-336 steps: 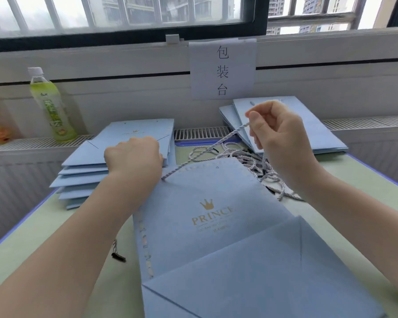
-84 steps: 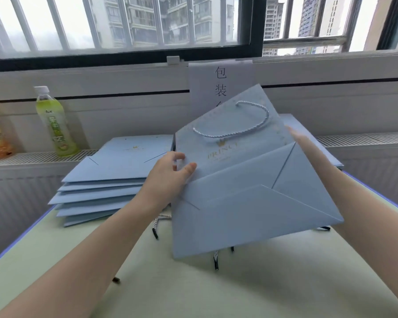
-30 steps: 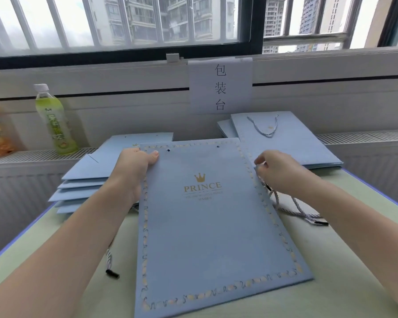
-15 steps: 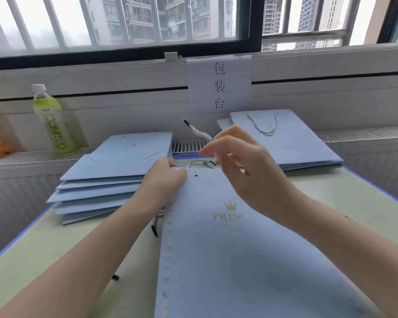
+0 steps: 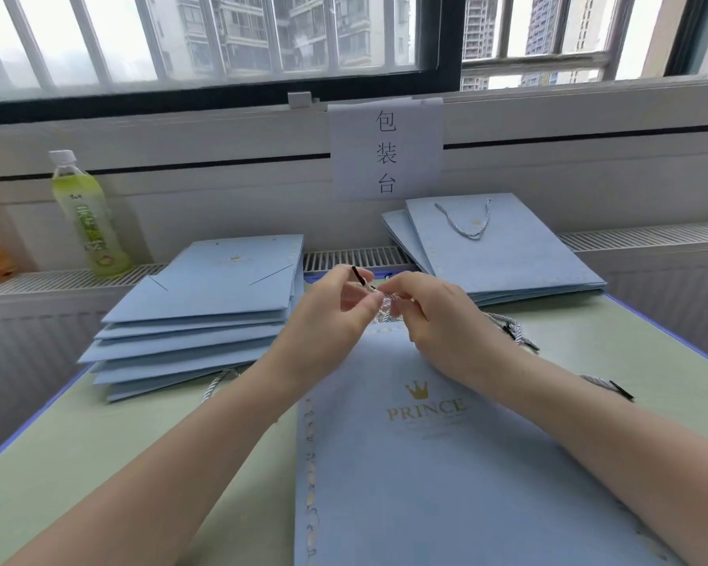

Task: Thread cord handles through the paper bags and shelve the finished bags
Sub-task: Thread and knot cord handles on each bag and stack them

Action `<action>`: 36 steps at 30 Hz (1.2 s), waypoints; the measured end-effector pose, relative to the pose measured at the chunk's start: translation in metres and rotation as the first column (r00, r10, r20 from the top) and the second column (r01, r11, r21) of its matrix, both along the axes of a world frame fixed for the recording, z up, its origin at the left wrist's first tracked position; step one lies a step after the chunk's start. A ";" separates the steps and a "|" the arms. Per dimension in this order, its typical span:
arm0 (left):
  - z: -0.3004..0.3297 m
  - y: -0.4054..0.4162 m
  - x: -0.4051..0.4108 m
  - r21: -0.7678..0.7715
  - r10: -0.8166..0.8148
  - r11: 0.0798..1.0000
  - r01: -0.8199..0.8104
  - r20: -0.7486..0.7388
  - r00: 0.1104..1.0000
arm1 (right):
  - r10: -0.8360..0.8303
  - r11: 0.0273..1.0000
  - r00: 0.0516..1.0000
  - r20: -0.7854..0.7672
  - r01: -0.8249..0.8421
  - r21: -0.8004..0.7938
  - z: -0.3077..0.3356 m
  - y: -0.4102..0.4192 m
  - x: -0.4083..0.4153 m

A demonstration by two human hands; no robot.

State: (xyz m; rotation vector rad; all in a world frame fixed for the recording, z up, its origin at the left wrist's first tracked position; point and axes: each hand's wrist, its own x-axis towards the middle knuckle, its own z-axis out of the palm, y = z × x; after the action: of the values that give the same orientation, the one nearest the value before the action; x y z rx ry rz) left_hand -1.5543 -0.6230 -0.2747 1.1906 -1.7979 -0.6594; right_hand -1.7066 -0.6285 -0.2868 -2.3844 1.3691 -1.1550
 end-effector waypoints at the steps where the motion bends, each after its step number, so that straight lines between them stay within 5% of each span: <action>1: 0.001 -0.001 0.000 -0.003 -0.013 1.000 0.013 -0.061 0.998 | -0.012 1.000 1.000 -0.021 0.012 -0.011 -0.003 -0.002 -0.001; 4: -0.003 -0.003 0.004 -0.042 0.009 0.999 -0.015 -0.126 0.992 | 0.006 0.999 0.997 -0.078 -0.009 -0.046 -0.012 -0.008 0.000; 7: -0.010 -0.007 0.008 -0.056 0.028 0.998 -0.030 -0.034 0.999 | 0.013 0.998 0.994 -0.110 -0.019 -0.061 -0.020 -0.008 0.005; 11: -0.021 -0.012 0.010 -0.101 0.040 0.995 -0.023 0.169 0.985 | -0.043 0.999 0.998 0.045 0.042 0.031 -0.018 -0.006 0.005; 17: -0.028 -0.013 0.007 -0.196 0.076 0.980 -0.039 0.185 0.980 | -0.074 0.987 0.969 0.234 0.038 0.155 -0.017 -0.009 0.002; 29: -0.032 -0.015 0.009 -0.260 0.134 0.962 -0.079 0.201 0.970 | 0.040 0.988 0.992 0.116 -0.022 -0.155 -0.021 -0.007 0.008; 32: -0.032 -0.013 0.009 -0.337 0.148 0.939 -0.061 0.238 0.960 | 0.101 0.980 0.995 0.006 -0.098 -0.174 -0.023 -0.007 0.011; 36: -0.027 -0.009 0.008 -0.313 0.217 0.943 -0.114 0.317 0.923 | 0.027 0.990 0.996 0.086 -0.015 -0.139 -0.023 -0.009 0.009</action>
State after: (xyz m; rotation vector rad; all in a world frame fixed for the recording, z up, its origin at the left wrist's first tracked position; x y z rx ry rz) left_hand -1.5462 -0.6317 -0.3020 1.2958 -1.9697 -0.0774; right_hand -1.6977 -0.6378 -0.3097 -2.4018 1.2729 -1.3738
